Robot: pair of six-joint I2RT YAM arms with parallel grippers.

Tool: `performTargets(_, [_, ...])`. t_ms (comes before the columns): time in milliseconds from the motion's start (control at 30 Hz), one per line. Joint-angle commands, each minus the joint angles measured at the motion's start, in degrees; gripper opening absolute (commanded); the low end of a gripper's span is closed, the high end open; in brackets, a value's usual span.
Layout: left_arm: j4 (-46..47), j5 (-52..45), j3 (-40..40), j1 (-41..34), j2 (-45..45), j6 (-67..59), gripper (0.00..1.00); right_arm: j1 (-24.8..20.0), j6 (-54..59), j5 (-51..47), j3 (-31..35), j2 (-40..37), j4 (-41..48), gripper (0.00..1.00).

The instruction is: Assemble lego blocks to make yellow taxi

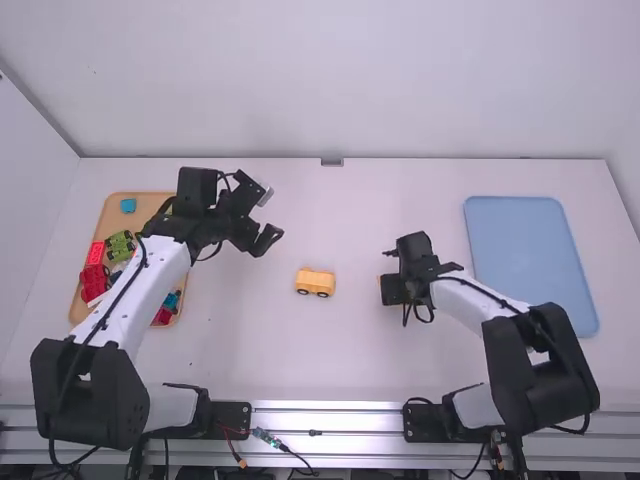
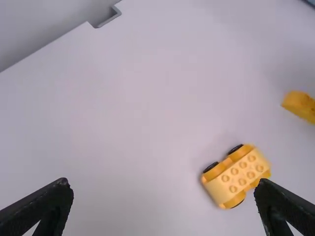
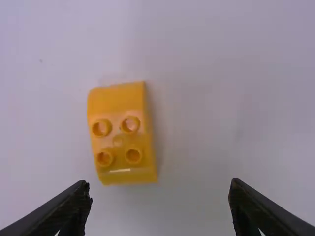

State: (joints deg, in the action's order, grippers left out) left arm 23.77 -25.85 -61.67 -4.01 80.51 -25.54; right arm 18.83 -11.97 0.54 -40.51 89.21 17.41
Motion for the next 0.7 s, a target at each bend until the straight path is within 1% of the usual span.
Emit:
performTargets(0, [0.1, -1.7, -0.9, -0.2, 0.3, -0.6, 0.99, 1.6, -0.7, -0.5, -4.8, 1.9, 2.2, 0.78])
performTargets(67, [0.1, -1.7, -0.9, -0.2, 0.3, -0.6, 0.99, 2.3, -0.4, -0.6, -6.4, 3.5, 3.7, 0.81])
performTargets(167, [0.1, -1.7, -0.9, -0.2, 0.3, -0.6, 0.99, 2.7, -0.1, -0.5, -8.2, 6.8, 4.6, 0.82])
performTargets(267, [0.1, -1.7, -0.9, 0.0, 0.3, -0.6, 0.99, 2.4, -0.2, -0.6, -10.3, 10.2, 6.6, 0.82])
performTargets(333, [0.1, -1.7, -0.9, -0.2, 0.3, -0.6, 0.99, 2.1, -0.2, -0.6, -12.4, 12.7, 8.8, 0.8])
performTargets(400, [0.1, -1.7, -0.9, -0.1, 0.3, -0.6, 0.99, 2.1, -0.2, -0.6, -14.2, 14.5, 10.1, 0.77])
performTargets(467, [0.1, -1.6, -0.9, -0.2, 0.3, -0.6, 0.99, 2.3, 0.2, -0.7, -15.9, 16.4, 11.1, 0.68])
performTargets(533, [0.2, -1.5, -0.9, 0.0, 0.3, -0.7, 0.99, 2.7, 0.1, -1.9, -16.2, 16.8, 11.3, 0.65])
performTargets(667, [0.1, -1.6, -0.9, 0.3, 0.3, -0.6, 0.99, 3.4, -0.6, -3.2, -15.6, 16.8, 10.2, 0.48])
